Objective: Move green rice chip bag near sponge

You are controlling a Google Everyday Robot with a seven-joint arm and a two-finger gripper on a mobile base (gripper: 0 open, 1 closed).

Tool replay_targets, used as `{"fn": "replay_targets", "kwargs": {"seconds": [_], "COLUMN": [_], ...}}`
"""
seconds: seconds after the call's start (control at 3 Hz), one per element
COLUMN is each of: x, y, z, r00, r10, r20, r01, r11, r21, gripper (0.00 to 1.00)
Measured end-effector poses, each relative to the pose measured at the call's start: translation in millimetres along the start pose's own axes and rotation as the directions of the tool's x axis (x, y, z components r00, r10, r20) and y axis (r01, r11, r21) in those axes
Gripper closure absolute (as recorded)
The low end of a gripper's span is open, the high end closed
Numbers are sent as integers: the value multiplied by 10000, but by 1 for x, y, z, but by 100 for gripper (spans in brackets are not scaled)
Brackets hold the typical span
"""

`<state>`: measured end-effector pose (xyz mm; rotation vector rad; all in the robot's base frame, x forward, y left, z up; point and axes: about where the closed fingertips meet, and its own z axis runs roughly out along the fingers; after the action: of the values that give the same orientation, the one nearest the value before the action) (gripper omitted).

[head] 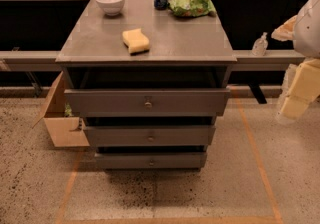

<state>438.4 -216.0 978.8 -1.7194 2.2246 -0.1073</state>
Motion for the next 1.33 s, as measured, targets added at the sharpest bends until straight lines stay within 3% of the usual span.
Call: {"fn": "replay_targets", "kwargs": {"seconds": [0.67,1.0,1.33], "x": [-1,1,-15], "y": [-7,-43,-127], "z": [-1,3,22], "r00": [9993,9854,9284], "r10": [167,1039,1494], "r20": [336,1347,3403], "r01": [-169,-1096,-1934], "r11": [9998,9933,9761], "r21": [52,361,992], "gripper": [0,0,0]}}
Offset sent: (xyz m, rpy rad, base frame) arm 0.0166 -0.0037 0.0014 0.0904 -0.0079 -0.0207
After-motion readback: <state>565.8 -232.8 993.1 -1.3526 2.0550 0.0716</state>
